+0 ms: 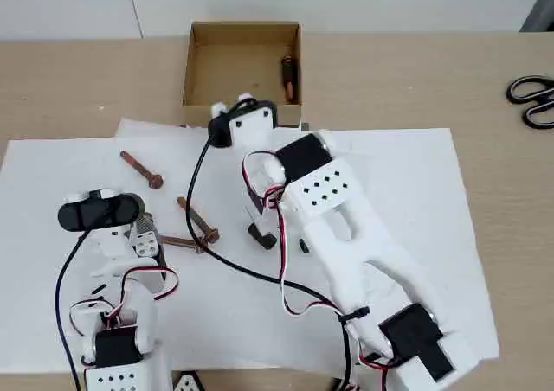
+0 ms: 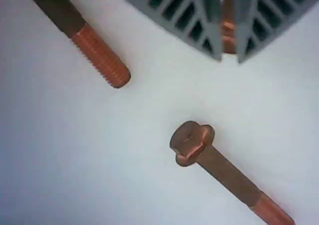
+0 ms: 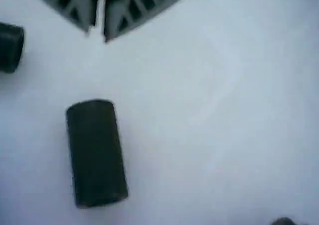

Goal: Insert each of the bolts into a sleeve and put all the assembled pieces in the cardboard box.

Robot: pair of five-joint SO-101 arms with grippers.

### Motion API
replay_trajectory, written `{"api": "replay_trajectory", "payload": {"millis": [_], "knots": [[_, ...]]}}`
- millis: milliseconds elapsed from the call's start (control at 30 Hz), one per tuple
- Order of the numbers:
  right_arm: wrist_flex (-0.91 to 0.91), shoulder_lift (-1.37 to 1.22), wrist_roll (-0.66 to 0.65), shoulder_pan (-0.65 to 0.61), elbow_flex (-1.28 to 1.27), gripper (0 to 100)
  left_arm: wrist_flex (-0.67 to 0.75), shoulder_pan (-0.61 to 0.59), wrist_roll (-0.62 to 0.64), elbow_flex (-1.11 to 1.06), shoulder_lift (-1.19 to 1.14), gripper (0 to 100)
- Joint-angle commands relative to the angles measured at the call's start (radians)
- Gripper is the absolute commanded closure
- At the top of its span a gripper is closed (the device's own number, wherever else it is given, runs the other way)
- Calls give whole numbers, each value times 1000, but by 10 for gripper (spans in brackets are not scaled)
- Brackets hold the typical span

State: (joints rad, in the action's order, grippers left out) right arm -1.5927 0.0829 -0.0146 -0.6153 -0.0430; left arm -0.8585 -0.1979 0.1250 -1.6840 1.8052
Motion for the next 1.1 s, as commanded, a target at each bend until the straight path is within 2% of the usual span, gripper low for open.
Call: {"api": "replay_trajectory", "payload": {"millis": [0,67,333,533,600,867,1067], "knots": [[22,41,-143,-7,-26,992,20,0,-2,2,3,993],[38,41,-180,-7,-41,994,20,0,-2,2,3,993],[242,42,-176,-7,-210,989,20,0,-3,2,3,993],[423,42,-238,-7,-358,842,20,0,-3,2,3,993],[458,42,-250,-7,-381,842,20,0,-3,2,3,993],[487,42,-272,-88,-385,859,20,0,-3,2,3,993],[507,21,-285,-88,-385,858,20,0,-5,2,3,993]]}}
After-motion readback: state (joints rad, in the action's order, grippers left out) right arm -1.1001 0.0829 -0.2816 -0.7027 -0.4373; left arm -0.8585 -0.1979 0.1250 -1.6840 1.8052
